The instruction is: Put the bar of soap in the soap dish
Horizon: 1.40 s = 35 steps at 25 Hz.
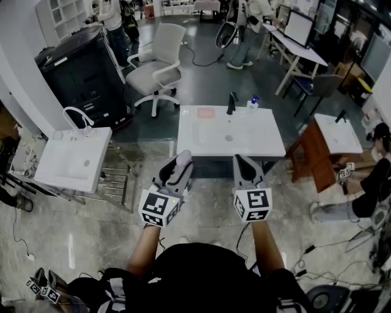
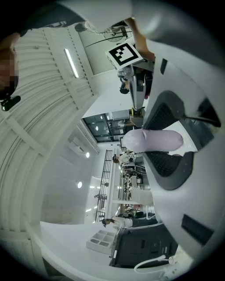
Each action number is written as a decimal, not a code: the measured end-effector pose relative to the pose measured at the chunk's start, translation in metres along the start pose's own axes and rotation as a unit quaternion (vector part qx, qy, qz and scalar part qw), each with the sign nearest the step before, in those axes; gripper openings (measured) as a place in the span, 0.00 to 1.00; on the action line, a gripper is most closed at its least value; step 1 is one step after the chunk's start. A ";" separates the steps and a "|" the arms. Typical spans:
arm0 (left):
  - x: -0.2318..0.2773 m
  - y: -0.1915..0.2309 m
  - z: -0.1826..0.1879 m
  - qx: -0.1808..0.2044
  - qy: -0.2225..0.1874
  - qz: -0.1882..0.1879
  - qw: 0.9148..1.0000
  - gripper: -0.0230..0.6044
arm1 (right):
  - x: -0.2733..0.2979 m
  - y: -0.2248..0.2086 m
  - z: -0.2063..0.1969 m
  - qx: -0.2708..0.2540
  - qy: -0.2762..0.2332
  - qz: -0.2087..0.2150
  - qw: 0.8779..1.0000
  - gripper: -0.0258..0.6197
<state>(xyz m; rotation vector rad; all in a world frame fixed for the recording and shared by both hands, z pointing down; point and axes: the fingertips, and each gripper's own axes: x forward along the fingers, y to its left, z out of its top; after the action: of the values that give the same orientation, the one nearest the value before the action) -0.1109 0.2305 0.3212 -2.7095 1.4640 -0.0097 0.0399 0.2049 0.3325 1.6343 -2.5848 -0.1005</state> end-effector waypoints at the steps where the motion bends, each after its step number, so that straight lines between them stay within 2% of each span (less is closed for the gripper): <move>1: 0.000 0.000 -0.001 -0.001 0.001 0.000 1.000 0.30 | 0.000 0.000 -0.002 0.001 0.001 0.000 1.000 0.09; 9: 0.008 -0.003 -0.007 -0.001 0.005 0.000 1.000 0.30 | 0.002 -0.006 -0.009 0.025 -0.009 0.007 1.000 0.09; 17: 0.018 -0.020 -0.012 -0.005 0.011 0.011 1.000 0.30 | -0.005 -0.017 -0.016 0.014 -0.008 0.032 0.999 0.09; 26: 0.026 -0.052 -0.028 -0.015 0.017 0.037 0.999 0.30 | -0.020 -0.038 -0.047 0.002 0.017 0.055 0.998 0.09; 35: 0.045 -0.053 -0.036 -0.015 0.024 0.049 0.998 0.30 | -0.008 -0.054 -0.059 -0.006 0.022 0.062 0.998 0.09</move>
<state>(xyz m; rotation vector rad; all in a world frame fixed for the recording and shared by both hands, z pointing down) -0.0438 0.2202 0.3594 -2.6749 1.6204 -0.0485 0.0983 0.1880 0.3857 1.4506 -2.6397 -0.0703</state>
